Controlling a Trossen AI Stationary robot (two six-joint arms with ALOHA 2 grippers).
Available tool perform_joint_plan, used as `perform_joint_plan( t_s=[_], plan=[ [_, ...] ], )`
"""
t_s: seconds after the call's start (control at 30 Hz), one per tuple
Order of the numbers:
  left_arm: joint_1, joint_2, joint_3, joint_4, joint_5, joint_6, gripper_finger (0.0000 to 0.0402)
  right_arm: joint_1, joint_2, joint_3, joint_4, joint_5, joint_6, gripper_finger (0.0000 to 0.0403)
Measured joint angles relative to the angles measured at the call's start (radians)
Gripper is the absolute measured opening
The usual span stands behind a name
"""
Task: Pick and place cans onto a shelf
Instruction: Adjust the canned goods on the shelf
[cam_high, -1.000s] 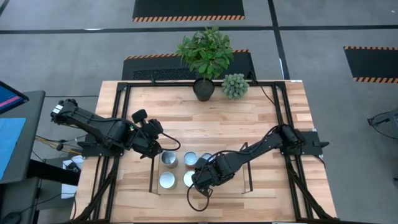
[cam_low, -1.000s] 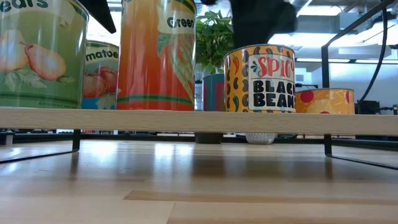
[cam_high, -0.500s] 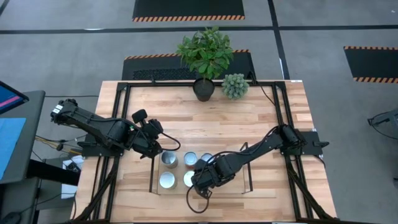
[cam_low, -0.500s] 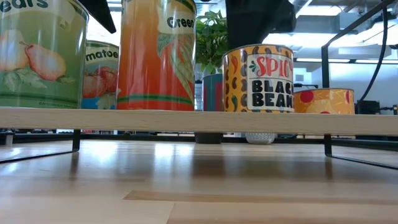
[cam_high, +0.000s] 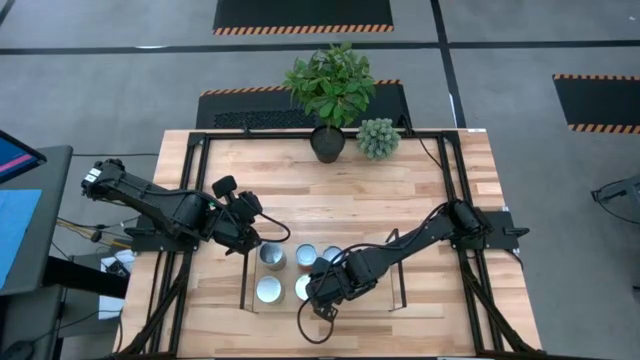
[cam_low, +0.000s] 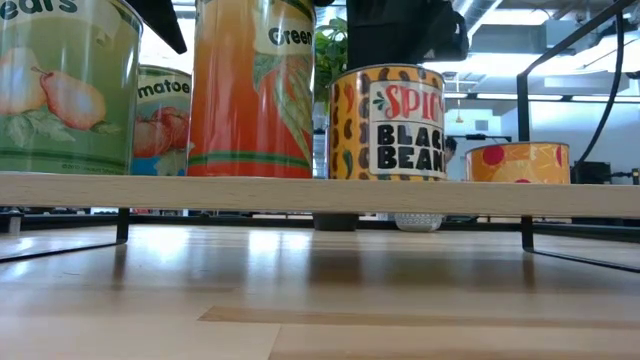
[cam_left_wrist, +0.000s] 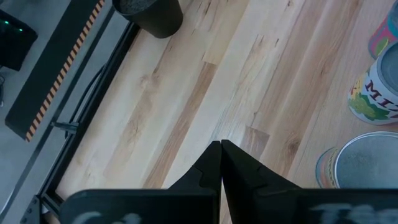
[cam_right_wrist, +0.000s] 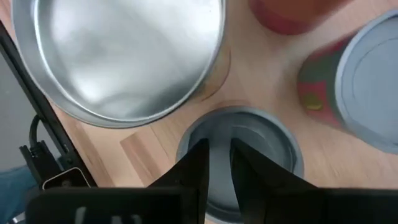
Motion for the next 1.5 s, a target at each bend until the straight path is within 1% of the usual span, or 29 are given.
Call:
perform_joint_plan(
  t_s=[0.17, 0.3, 1.1, 1.3, 1.5],
  plan=[
    [0.000, 0.000, 0.000, 0.000, 0.000, 0.000, 0.0000, 0.003, 0.000, 0.016, -0.058, 0.002, 0.016, 0.0091],
    [0.000, 0.000, 0.000, 0.000, 0.000, -0.001, 0.0000, 0.008, 0.000, 0.036, -0.079, 0.026, 0.010, 0.0091],
    [0.000, 0.000, 0.000, 0.000, 0.000, -0.014, 0.0000, 0.016, 0.000, 0.041, -0.037, 0.026, -0.001, 0.0091],
    [0.000, 0.000, 0.000, 0.000, 0.000, -0.014, 0.0000, 0.022, 0.000, 0.041, -0.072, 0.061, 0.031, 0.0091],
    [0.000, 0.000, 0.000, 0.000, 0.000, -0.007, 0.0000, 0.022, 0.000, 0.041, -0.074, 0.059, 0.033, 0.0091]
  ],
)
